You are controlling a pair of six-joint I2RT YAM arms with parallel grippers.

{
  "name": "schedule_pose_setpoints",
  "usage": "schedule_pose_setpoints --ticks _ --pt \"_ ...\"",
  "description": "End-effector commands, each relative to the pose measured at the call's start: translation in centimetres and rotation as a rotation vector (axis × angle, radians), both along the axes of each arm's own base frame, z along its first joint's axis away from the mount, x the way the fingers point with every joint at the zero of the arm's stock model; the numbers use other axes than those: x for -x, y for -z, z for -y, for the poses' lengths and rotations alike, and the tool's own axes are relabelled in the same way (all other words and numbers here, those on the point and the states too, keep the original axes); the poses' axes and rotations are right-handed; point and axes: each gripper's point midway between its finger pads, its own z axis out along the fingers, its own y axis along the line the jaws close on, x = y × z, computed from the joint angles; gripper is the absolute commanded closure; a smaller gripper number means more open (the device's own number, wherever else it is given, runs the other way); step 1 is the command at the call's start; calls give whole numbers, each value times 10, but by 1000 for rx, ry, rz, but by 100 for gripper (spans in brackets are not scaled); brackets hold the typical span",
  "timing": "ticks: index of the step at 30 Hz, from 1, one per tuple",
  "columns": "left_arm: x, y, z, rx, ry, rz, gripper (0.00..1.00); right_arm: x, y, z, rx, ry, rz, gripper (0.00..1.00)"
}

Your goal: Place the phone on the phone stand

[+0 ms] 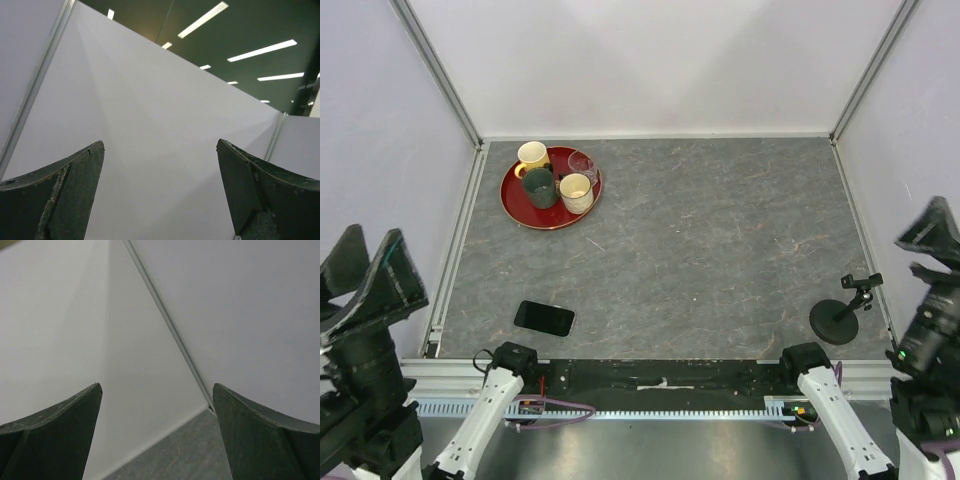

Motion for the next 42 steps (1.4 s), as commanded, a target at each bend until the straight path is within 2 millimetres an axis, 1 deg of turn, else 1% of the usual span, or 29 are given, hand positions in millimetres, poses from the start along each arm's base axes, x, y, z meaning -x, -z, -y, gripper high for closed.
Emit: schedule_pose_setpoints --ticks 1,2,3,4,5,6,7,8,9,10,12,13,15,17,18,20,22,23,24,25,27,28,32,33,34,36,37,39,42 --pt "-71 36 30 -102 36 -227 0 -60 38 -20 -27 -65 -219 2" --pt "-100 54 45 -154 68 -337 0 -73 50 -27 -24 -95 -278 2" --pt "-112 63 53 -177 94 -390 0 -85 58 -33 -20 -117 -328 2" --pt "-127 75 63 -211 122 -459 0 -109 73 -47 4 -163 -416 2" --pt "-135 88 79 -271 188 -533 0 -118 89 -52 12 -183 -498 2" --pt "-161 108 95 -313 233 -634 0 -129 100 -59 28 -208 -560 2" --pt "-169 120 106 -344 282 -682 0 -151 120 -74 51 -262 -661 2" --pt "-170 127 123 -393 371 -709 0 -158 137 -84 76 -313 -747 2" --pt "-175 144 134 -427 427 -773 0 -166 148 -93 123 -358 -816 2" --pt "-187 159 145 -452 476 -831 1 -183 170 -104 146 -405 -922 2" --pt "-188 177 165 -501 597 -879 1 -184 190 -121 155 -505 -1058 2" --pt "-195 187 171 -508 627 -914 1 -193 209 -127 152 -531 -1147 2" --pt "-201 202 177 -497 658 -959 2 -188 225 -135 162 -586 -1252 2" --pt "-211 217 180 -488 666 -1005 2 -187 235 -131 176 -567 -1288 2" --pt "-215 221 181 -482 666 -1015 2 -186 234 -127 180 -545 -1282 2" --pt "-227 226 184 -479 670 -1027 3 -184 222 -113 175 -460 -1249 2" --pt "-236 220 188 -484 674 -1000 4 -181 203 -83 122 -264 -1187 2" --pt "-244 225 192 -481 684 -1019 5 -178 193 -72 95 -193 -1152 2" --pt "-249 225 194 -478 688 -1018 5 -170 182 -49 52 -40 -1103 2" --pt "-254 221 196 -479 691 -1004 6 -162 172 -39 7 16 -1034 2" --pt "-264 230 202 -481 712 -1022 8 -151 171 -28 -96 97 -950 2" --pt "-266 234 203 -480 718 -1033 9 -138 166 -19 -135 144 -889 2" --pt "-269 264 210 -491 767 -1084 12 -114 185 -7 -246 215 -810 2" --pt "-267 268 210 -495 765 -1080 13 -106 185 -3 -286 236 -771 2" --pt "-266 284 209 -494 766 -1105 13 -91 189 9 -283 320 -785 2" --pt "-267 288 207 -505 745 -1075 13 -78 191 18 -330 389 -753 2" --pt "-264 299 204 -518 729 -1080 13 -67 196 22 -323 425 -790 2" --pt "-266 312 199 -519 693 -1080 13 -60 201 25 -350 460 -787 2" --pt "-263 313 201 -498 710 -1084 15 -55 223 23 -349 476 -879 2"
